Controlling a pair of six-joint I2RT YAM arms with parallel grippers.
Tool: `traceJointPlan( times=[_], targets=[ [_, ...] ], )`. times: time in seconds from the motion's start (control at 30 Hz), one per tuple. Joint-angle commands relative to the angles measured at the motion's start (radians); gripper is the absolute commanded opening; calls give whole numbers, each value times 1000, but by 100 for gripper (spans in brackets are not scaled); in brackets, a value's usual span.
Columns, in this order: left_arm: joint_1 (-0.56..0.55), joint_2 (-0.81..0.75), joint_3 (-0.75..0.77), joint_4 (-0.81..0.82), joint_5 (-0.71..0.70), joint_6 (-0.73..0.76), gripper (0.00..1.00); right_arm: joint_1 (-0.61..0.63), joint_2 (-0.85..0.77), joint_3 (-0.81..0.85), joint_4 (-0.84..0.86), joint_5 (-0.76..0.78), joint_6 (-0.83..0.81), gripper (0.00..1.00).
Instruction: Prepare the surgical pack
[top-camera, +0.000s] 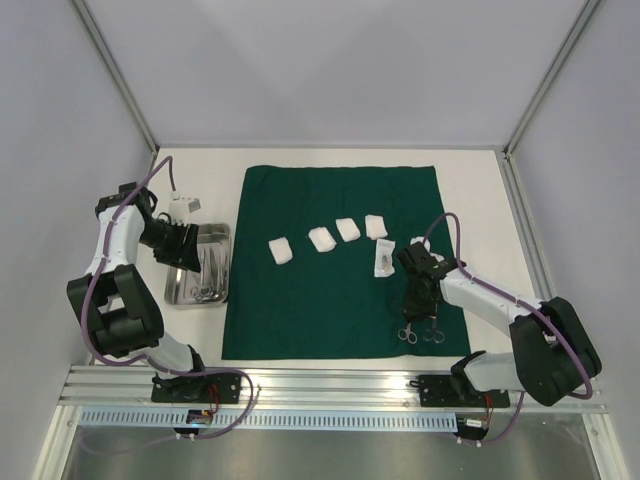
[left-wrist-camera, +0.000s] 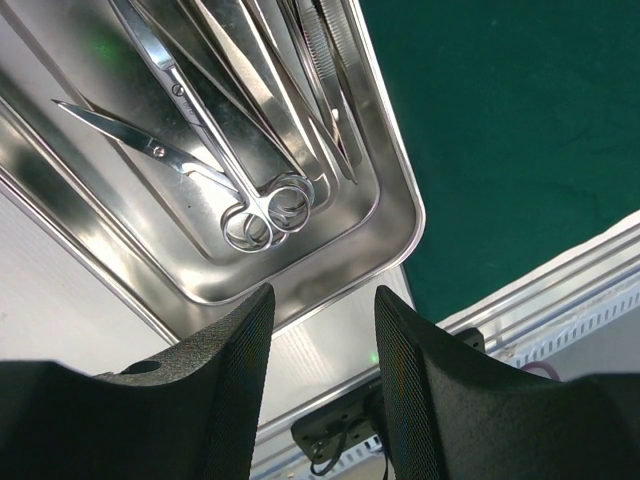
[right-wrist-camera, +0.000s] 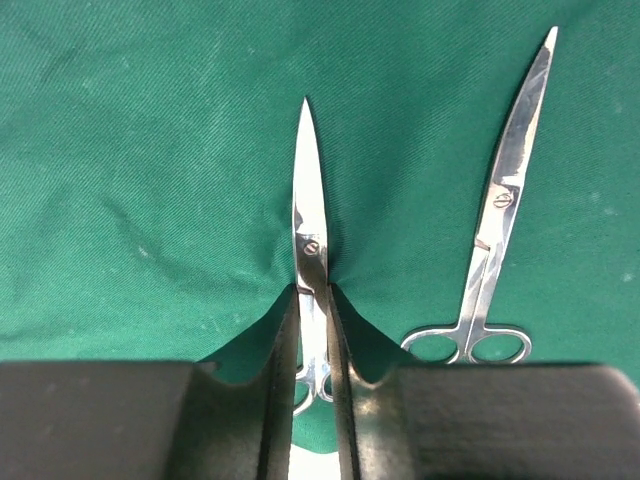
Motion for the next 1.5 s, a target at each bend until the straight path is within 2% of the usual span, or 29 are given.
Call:
traceJointPlan(
  times=[0.0, 0.23, 0.67, 1.07, 1.17, 1.47],
  targets=[
    [-10, -35, -2, 7, 24, -12, 54, 1, -12, 1, 10, -3, -18, 20],
    [-10, -37, -2, 7, 20, -11, 54, 1, -24, -6, 24, -14, -17, 30],
    [-11, -43, -2, 7, 20, -11, 54, 1, -82, -16, 38, -18, -14, 30],
    [-11, -46, -7, 6, 20, -8, 54, -34, -38, -44, 49, 3, -15, 30],
    [-10, -46, -8, 9, 21, -8, 54, -36, -29, -61, 69, -3, -17, 27],
    [-11, -48, -8, 7, 21, -9, 54, -39, -64, -72, 75, -14, -12, 7]
  ],
)
